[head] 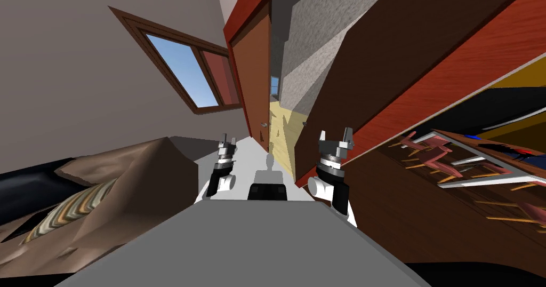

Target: Push the door open

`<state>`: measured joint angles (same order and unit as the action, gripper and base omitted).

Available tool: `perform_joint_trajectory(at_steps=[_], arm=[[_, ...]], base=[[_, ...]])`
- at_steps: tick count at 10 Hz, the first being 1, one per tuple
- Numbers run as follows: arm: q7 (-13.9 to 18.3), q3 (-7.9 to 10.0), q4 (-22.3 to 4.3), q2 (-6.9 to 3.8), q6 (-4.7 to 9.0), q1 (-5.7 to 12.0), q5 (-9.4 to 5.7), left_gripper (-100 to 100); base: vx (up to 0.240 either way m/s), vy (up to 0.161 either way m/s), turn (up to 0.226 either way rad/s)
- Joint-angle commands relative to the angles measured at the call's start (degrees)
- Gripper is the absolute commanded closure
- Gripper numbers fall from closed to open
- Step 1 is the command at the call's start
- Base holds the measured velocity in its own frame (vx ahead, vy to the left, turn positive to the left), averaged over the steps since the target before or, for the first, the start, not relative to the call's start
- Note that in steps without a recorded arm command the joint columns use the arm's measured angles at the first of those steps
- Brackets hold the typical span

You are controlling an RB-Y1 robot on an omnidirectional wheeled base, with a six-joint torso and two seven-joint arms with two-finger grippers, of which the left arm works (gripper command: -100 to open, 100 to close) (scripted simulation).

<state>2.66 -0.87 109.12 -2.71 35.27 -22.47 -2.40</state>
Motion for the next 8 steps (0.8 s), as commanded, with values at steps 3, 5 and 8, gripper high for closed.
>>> perform_joint_trajectory(at_steps=[3,5,8], arm=[[0.2,-1.00,-4.1,-0.75,0.37,1.93,0.39,-100],[0.3,-1.59,-6.7,-1.09,0.75,3.07,0.61,-100],[0.4,-2.48,-10.7,-1.60,1.30,4.79,0.95,-100]], base=[[0.088,0.059,-0.070],[0.086,0.078,-0.071],[0.097,0.079,-0.073]])
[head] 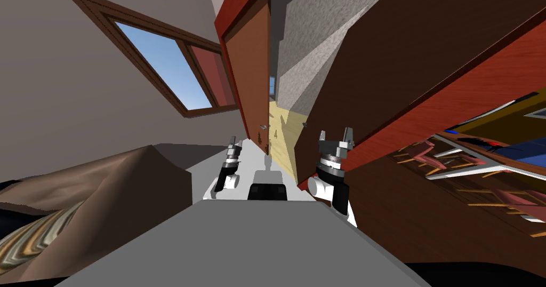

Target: Push the door open

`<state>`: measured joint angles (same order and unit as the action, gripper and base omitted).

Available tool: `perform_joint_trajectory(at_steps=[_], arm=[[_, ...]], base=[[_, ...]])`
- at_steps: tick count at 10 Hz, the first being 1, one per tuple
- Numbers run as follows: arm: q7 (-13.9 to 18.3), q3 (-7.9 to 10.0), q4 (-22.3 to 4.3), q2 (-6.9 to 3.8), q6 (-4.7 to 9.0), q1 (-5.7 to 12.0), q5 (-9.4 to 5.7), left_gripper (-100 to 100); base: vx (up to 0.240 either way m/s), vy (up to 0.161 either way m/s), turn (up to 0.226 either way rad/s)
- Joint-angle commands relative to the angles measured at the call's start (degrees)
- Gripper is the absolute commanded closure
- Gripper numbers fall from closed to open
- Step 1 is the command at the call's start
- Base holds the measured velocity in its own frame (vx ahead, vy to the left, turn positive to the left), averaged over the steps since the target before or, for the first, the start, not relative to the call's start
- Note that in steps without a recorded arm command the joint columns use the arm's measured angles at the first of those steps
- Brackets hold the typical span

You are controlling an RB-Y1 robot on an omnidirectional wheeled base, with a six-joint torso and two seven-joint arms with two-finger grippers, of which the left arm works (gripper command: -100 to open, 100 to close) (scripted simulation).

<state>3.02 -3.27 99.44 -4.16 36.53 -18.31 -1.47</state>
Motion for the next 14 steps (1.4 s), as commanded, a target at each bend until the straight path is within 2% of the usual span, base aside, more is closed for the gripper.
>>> perform_joint_trajectory(at_steps=[1,6,14], arm=[[0.1,-0.39,-2.3,-0.29,0.24,1.23,0.15,-100],[0.4,-1.96,-9.2,-0.86,1.23,4.27,0.75,-100],[0.9,-4.55,-20.7,-1.18,2.85,9.28,1.74,-100]], base=[[0.085,0.077,-0.069],[0.081,0.079,-0.074],[0.082,0.093,-0.076]])
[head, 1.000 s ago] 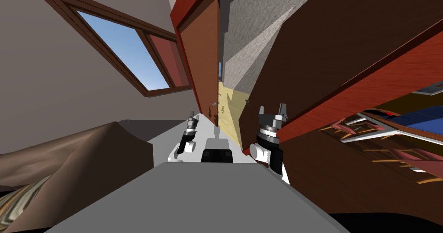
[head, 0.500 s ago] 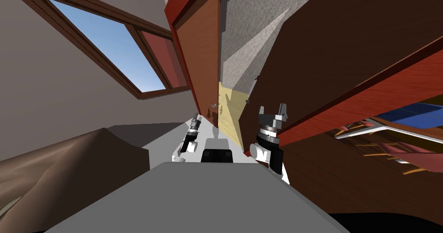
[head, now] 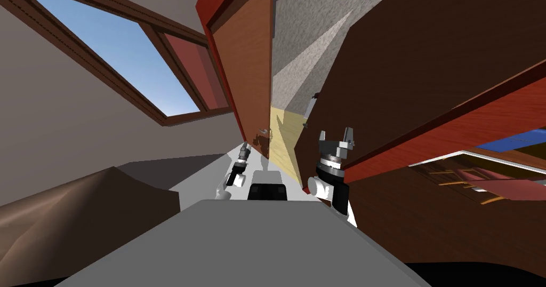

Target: Push the door open

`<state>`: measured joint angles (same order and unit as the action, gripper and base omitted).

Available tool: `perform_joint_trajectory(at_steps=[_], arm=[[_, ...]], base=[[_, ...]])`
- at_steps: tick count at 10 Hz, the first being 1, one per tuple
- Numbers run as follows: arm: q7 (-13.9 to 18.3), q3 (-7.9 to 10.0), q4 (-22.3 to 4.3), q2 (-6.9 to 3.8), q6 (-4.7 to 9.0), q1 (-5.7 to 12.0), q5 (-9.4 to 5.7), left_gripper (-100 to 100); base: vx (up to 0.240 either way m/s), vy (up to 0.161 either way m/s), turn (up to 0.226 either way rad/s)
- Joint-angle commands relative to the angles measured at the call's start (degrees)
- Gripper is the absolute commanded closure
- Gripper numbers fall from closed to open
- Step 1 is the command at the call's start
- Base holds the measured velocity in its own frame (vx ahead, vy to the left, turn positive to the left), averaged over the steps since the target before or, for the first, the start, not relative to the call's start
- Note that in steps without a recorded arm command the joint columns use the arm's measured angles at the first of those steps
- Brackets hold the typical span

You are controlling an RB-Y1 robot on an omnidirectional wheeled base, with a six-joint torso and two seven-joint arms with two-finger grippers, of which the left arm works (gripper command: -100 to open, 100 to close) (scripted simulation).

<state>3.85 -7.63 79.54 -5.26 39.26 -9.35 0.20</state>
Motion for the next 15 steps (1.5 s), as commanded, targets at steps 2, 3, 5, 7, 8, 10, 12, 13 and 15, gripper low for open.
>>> perform_joint_trajectory(at_steps=[2,3,5,7,8,10,12,13,15], arm=[[0.2,-0.85,-3.7,-0.08,0.53,1.57,0.31,-100],[0.3,-1.17,-5.1,-0.08,0.73,2.19,0.43,-100],[0.4,-1.80,-7.9,0.01,1.13,3.41,0.67,-100],[0.5,-2.43,-10.7,0.12,1.52,4.63,0.91,-100],[0.6,-2.75,-12.0,0.17,1.72,5.24,1.03,-100],[0.7,-3.36,-14.7,0.32,2.10,6.42,1.27,-100],[0.8,-3.95,-17.4,0.53,2.47,7.56,1.49,-100],[0.9,-4.25,-18.7,0.64,2.66,8.13,1.61,-100],[1.0,-4.83,-21.3,0.85,3.03,9.27,1.83,-100]], base=[[0.081,0.083,-0.079],[0.070,0.094,-0.077],[0.080,0.100,-0.074],[0.069,0.096,-0.079],[0.077,0.095,-0.080],[0.084,0.085,-0.075],[0.063,0.089,-0.064],[0.062,0.086,-0.063],[0.074,0.092,-0.071]])
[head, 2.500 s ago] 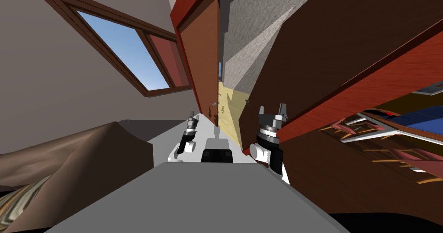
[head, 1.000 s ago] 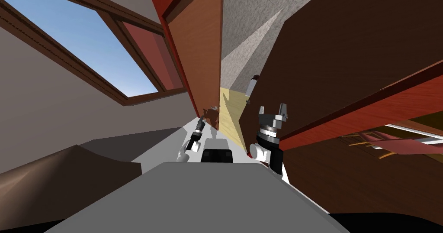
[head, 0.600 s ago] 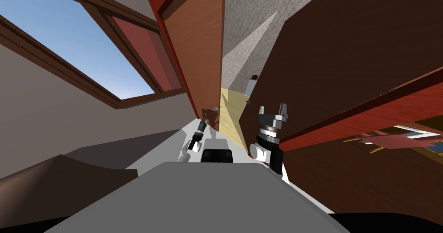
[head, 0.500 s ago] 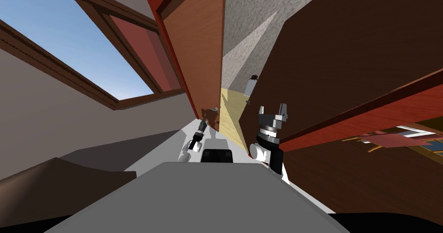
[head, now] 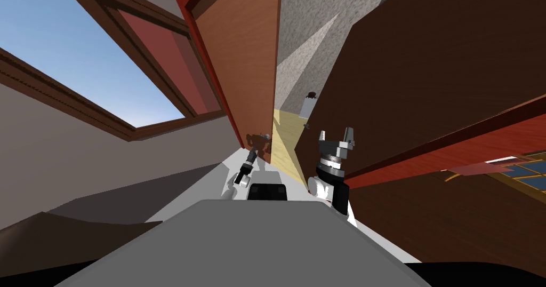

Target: Push the door open

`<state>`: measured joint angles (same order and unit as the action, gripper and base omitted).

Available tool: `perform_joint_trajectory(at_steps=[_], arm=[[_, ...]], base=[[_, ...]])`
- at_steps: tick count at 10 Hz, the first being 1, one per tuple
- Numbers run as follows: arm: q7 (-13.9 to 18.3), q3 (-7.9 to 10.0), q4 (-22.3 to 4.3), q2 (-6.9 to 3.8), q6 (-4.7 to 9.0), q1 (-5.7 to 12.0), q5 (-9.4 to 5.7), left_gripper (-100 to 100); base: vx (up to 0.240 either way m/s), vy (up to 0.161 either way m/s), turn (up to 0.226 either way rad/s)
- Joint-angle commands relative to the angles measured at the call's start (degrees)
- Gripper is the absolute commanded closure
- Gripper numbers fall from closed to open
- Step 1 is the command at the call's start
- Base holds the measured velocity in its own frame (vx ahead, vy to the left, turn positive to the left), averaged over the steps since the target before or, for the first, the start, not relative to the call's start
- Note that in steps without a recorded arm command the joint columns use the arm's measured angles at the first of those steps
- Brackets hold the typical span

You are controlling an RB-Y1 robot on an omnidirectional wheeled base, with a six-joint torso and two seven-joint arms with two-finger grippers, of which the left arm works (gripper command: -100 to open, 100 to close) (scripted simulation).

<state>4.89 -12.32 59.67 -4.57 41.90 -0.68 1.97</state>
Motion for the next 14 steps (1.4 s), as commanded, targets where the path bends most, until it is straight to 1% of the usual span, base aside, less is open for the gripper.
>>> perform_joint_trajectory(at_steps=[1,5,6,7,8,11,13,14], arm=[[0.0,-0.41,-2.6,0.31,0.56,1.11,0.16,-100],[0.2,-1.48,-7.3,0.89,1.23,3.18,0.57,-100],[0.3,-1.96,-9.4,1.21,1.53,4.11,0.76,-100],[0.4,-2.19,-10.4,1.39,1.67,4.56,0.84,-100],[0.4,-2.19,-10.4,1.39,1.67,4.56,0.84,-100],[0.5,-2.88,-13.5,1.90,2.11,5.89,1.11,-100],[0.6,-3.63,-16.8,2.61,2.58,7.34,1.39,-100],[0.7,-3.81,-17.6,2.79,2.69,7.69,1.46,-100]], base=[[0.070,0.093,-0.072],[0.069,0.090,-0.064],[0.092,0.095,-0.075],[0.094,0.113,-0.093],[0.048,0.082,-0.026],[0.044,0.069,-0.051],[0.078,0.111,-0.080],[0.083,0.125,-0.048]])
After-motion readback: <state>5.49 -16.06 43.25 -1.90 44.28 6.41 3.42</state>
